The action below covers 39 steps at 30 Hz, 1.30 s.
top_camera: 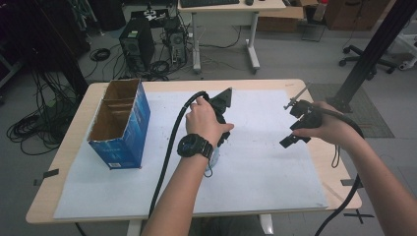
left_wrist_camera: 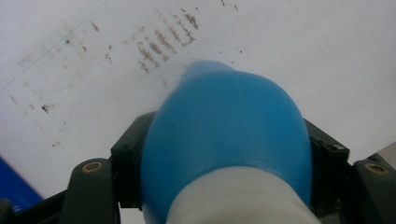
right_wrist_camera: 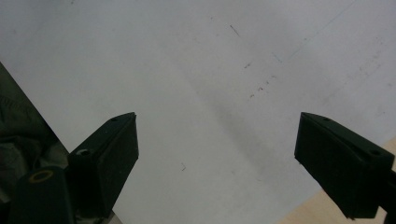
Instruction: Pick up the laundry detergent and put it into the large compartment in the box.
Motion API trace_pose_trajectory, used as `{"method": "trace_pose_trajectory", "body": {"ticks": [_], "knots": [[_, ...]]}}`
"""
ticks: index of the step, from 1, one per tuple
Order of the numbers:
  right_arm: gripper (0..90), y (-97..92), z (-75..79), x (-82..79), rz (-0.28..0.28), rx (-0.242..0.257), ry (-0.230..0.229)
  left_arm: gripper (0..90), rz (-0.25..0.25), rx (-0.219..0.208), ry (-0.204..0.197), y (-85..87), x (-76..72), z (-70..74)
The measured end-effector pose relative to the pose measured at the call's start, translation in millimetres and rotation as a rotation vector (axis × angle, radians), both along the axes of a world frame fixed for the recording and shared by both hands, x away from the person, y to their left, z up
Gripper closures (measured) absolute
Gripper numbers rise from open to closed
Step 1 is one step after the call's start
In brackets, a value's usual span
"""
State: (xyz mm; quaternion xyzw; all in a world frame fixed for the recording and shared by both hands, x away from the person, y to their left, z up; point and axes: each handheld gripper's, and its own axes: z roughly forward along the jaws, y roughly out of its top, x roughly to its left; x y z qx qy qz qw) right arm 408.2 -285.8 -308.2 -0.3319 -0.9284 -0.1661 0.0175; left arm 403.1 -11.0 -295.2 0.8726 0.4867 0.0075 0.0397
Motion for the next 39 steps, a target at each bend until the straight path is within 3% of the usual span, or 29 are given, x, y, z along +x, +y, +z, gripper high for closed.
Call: {"method": "trace_pose_trajectory", "body": {"ticks": [7,15,26,39], "knots": [[13.8,0.7,0.0,-0.1,-0.002,-0.001,0.002,36.7,0.005,-0.008,-0.021,0.6,-0.6,0.2],[13.7,1.2,-0.4,-0.6,0.0,-0.003,0.001,36.7,0.018,-0.06,-0.044,7.8,-1.0,-0.2],[13.7,2.1,0.1,-1.3,-0.001,-0.002,0.001,37.1,0.021,-0.017,-0.038,0.9,-0.4,0.3],[13.8,1.1,1.2,-1.8,-0.001,-0.001,-0.002,38.0,0.019,-0.026,-0.047,0.0,-0.2,0.8]]}}
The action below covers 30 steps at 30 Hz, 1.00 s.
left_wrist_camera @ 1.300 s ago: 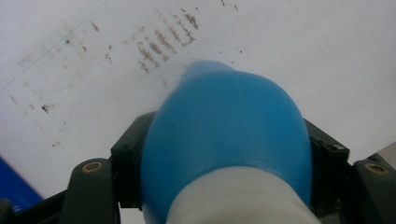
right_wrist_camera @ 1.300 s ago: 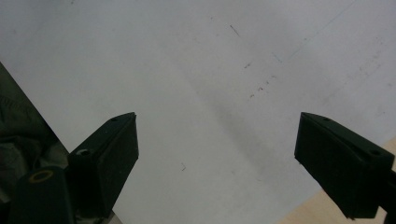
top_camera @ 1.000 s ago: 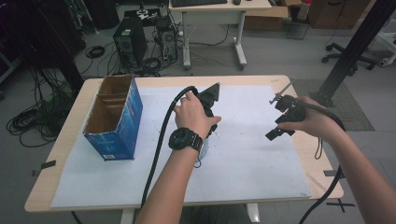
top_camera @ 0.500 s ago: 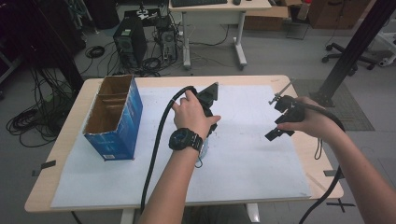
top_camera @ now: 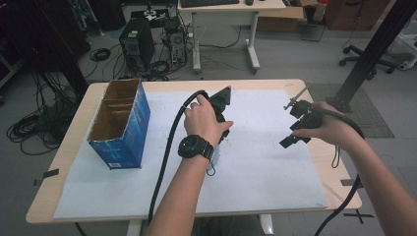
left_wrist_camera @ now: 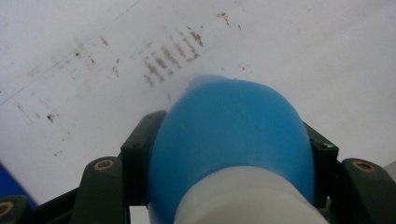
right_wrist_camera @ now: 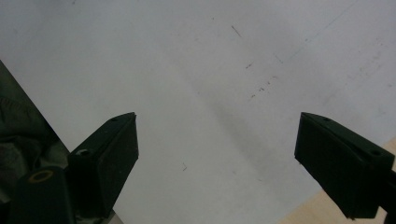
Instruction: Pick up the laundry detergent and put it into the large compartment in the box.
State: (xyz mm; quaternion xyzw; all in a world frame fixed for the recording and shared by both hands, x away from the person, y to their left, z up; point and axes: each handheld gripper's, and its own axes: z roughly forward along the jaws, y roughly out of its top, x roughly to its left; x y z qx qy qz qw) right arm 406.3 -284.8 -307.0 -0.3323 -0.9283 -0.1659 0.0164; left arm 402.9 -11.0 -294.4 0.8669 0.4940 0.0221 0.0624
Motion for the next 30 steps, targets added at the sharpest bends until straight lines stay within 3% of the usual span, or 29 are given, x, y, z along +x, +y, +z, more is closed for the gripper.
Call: {"method": "trace_pose_trajectory", "body": {"ticks": [8,22,30], "knots": [[13.8,1.1,1.5,-0.5,0.001,0.0,-0.002,38.0,0.013,-0.06,0.011,1.5,-1.3,10.2],[13.8,2.8,4.5,-2.6,0.007,0.003,-0.008,38.1,0.038,-0.052,0.027,14.0,-5.6,30.8],[13.8,2.5,7.1,-3.6,0.009,0.011,-0.013,38.0,0.059,-0.061,0.008,20.7,-7.7,54.8]]}}
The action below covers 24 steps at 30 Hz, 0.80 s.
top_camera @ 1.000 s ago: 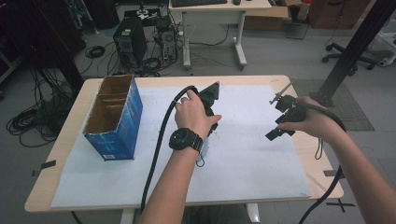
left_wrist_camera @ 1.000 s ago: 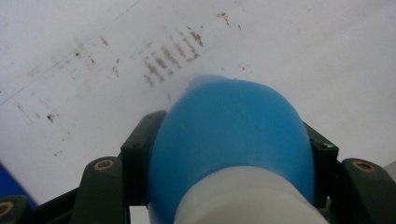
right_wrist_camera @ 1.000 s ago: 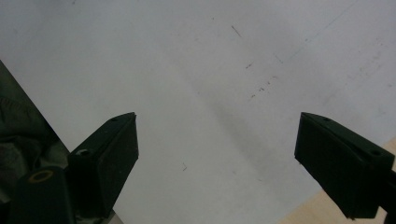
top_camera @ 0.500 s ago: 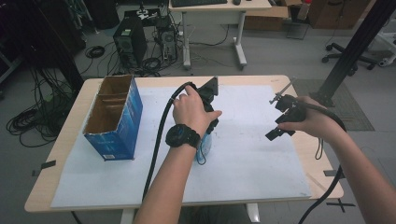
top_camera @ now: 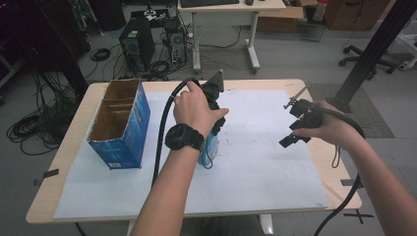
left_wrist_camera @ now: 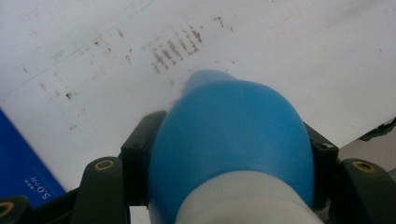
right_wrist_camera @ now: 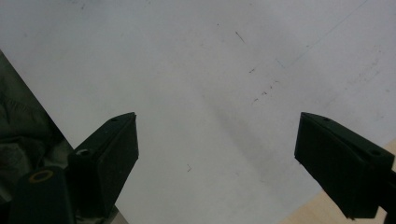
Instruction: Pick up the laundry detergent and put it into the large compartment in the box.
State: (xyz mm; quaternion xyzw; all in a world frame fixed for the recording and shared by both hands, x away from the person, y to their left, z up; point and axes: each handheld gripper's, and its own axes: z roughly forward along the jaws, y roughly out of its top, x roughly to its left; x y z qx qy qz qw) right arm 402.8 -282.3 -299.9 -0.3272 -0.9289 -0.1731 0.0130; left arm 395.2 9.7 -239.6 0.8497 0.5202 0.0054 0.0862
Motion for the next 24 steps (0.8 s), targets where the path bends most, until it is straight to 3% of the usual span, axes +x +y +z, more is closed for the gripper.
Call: {"method": "trace_pose_trajectory", "body": {"ticks": [17,24], "knots": [[13.8,-3.2,8.6,-1.0,-0.002,0.0,-0.009,38.1,0.032,-0.003,-0.035,9.7,-2.6,47.1],[13.8,-3.7,9.6,-0.7,-0.004,0.001,-0.008,38.1,0.039,-0.003,-0.042,15.5,-2.2,57.6]]}}
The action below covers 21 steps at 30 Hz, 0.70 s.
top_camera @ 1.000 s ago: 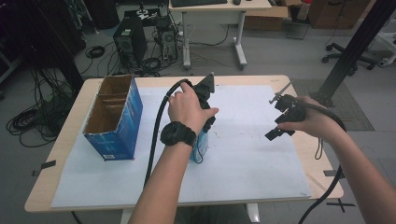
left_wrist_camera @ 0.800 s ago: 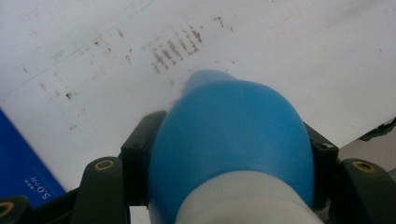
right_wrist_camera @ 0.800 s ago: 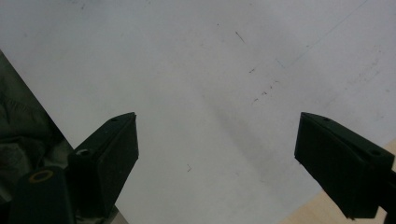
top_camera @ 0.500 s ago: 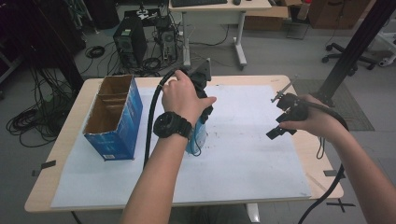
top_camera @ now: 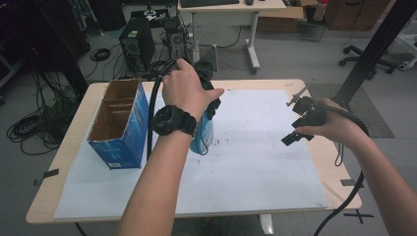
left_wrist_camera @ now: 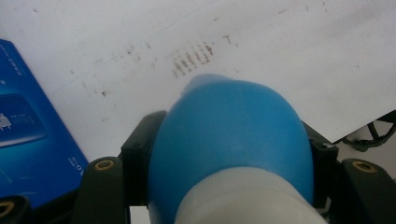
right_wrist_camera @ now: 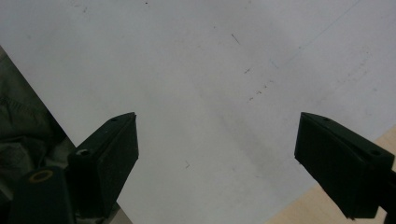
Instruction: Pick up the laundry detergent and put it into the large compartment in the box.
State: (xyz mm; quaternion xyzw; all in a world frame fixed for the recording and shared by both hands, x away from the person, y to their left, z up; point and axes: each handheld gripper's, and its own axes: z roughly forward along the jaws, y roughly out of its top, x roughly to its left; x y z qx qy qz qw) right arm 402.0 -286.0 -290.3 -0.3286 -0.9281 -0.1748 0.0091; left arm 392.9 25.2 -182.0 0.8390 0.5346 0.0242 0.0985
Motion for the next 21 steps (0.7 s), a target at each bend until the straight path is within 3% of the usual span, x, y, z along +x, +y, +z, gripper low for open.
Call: {"method": "trace_pose_trajectory", "body": {"ticks": [7,21], "knots": [[13.8,0.6,0.8,0.9,0.001,0.001,-0.001,38.1,0.019,-0.014,0.005,7.4,0.9,10.8],[13.8,0.6,-1.0,2.6,-0.003,0.0,0.004,38.1,0.071,-0.029,-0.024,24.6,2.7,39.7]]}}
